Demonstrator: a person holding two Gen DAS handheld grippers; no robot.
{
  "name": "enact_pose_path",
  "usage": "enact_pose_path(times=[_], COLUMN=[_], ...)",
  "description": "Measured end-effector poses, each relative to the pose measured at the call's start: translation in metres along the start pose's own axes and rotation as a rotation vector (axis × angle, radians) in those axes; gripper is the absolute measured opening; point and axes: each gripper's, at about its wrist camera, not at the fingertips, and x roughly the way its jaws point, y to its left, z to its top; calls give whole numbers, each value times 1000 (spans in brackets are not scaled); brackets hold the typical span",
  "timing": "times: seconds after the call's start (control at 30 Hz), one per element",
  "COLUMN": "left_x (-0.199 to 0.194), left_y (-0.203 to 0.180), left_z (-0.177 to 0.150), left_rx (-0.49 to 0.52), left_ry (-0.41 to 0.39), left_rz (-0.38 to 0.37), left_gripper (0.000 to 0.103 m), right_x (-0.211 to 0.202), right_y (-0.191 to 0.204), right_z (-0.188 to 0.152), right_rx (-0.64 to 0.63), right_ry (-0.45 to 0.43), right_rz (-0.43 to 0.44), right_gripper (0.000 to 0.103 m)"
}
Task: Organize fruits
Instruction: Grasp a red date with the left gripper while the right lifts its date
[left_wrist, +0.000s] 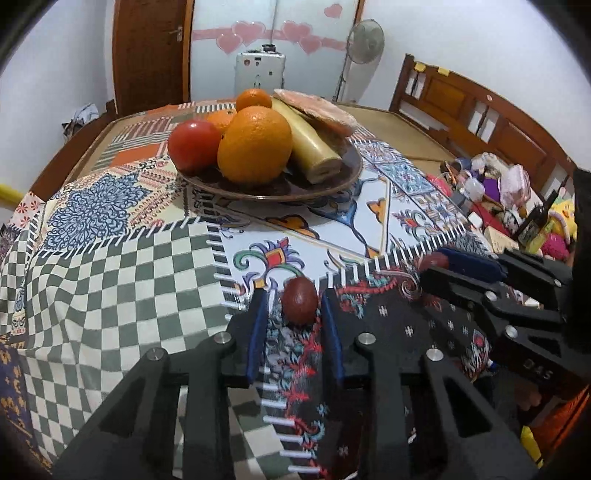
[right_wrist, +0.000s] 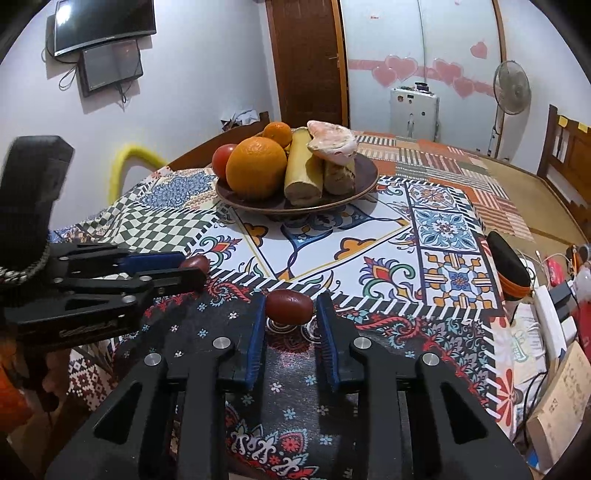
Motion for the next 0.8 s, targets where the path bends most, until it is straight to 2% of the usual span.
enact_pose_path(times=[0.17,0.43,0.8], left_x=[3,-5,-25], left_y=[-1,-9,18], left_z=[3,1,29], left_rx=[6,57,27], left_ry=[-3,-26,-91], left_rz=[-5,28,55], left_gripper=[18,17,17], right_x=[1,4,14], right_y=[-4,-7,-5], right_z=[3,14,37], right_rx=[3,0,-25], right_ry=[-9,-28,-51], right_rz=[5,6,14], right_gripper=[26,26,26])
